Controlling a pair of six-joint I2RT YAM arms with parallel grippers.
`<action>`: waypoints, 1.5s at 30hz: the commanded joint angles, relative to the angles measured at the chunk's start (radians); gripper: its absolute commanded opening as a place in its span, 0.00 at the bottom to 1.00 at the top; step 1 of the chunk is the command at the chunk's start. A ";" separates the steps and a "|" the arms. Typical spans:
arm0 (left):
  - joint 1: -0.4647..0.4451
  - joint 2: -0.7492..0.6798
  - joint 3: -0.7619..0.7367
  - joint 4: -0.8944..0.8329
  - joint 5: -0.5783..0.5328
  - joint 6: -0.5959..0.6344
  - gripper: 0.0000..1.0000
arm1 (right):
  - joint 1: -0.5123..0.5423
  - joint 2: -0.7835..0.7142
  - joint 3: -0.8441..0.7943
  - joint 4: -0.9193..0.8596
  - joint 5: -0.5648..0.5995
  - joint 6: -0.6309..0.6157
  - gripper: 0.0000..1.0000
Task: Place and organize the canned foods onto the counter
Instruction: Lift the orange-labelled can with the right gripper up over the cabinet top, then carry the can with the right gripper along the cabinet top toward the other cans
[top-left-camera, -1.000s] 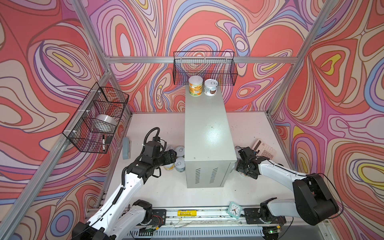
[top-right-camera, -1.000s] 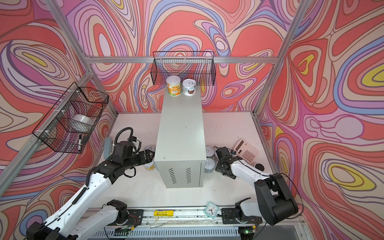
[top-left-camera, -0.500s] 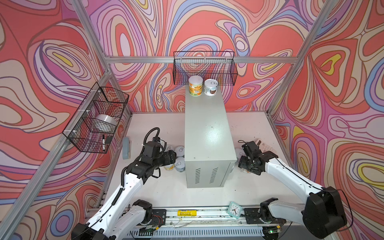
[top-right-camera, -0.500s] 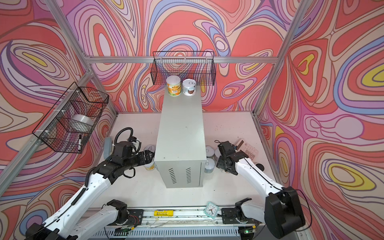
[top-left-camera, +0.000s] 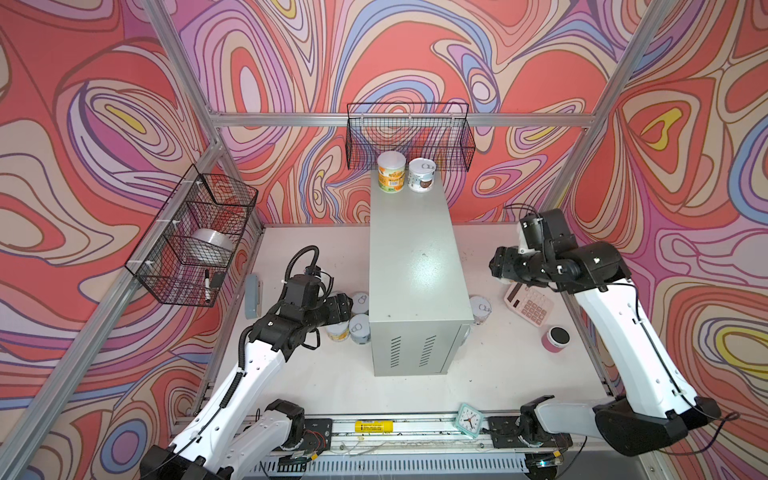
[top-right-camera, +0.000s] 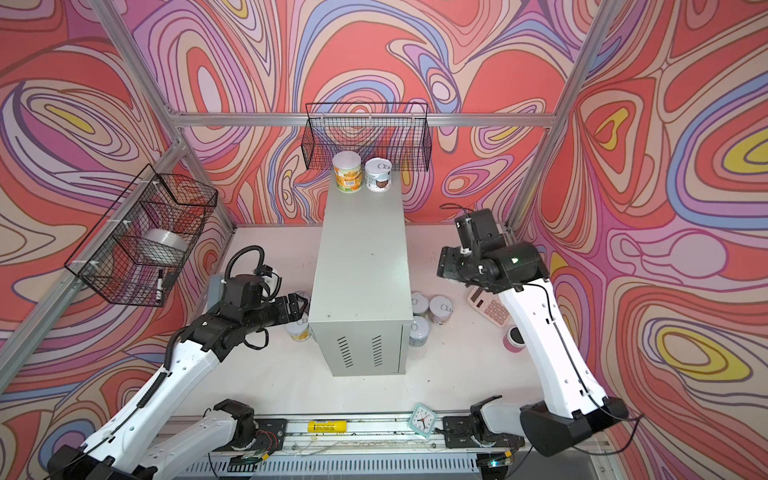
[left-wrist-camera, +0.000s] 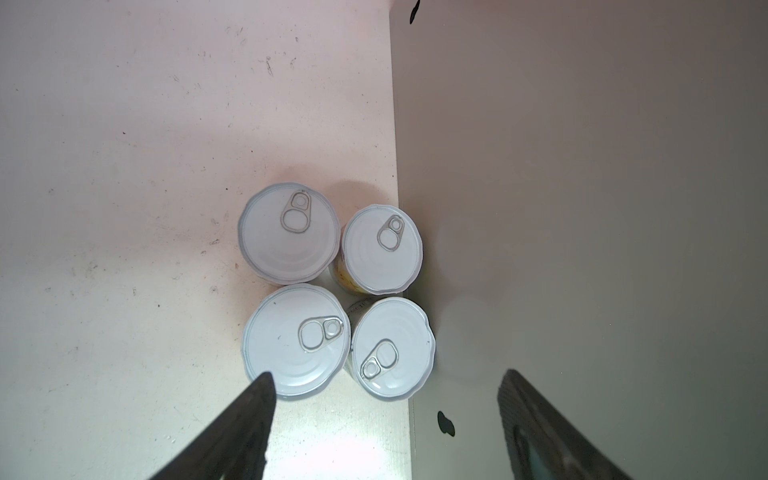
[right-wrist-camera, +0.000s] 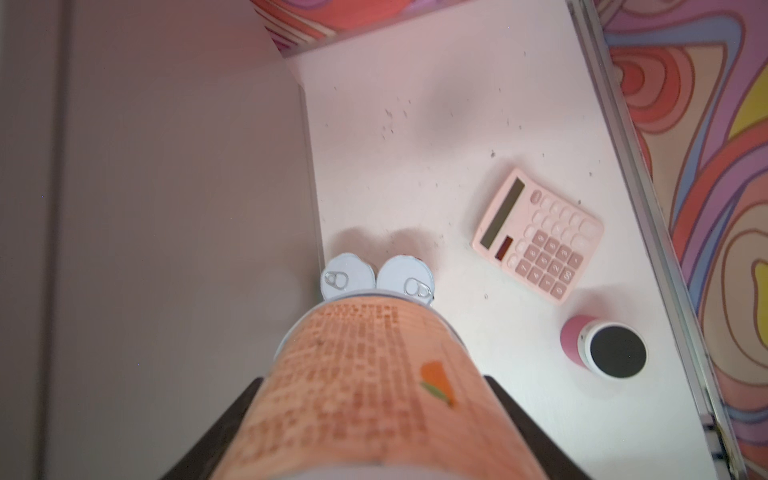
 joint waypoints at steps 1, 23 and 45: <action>-0.002 0.004 0.016 -0.016 0.004 0.003 0.84 | 0.033 0.074 0.192 -0.081 -0.028 -0.064 0.00; -0.002 -0.008 0.025 -0.011 -0.026 0.006 0.85 | 0.395 0.560 0.874 -0.155 0.170 -0.118 0.00; -0.003 -0.006 0.006 -0.007 -0.043 0.005 0.91 | 0.412 0.590 0.815 -0.089 0.105 -0.137 0.97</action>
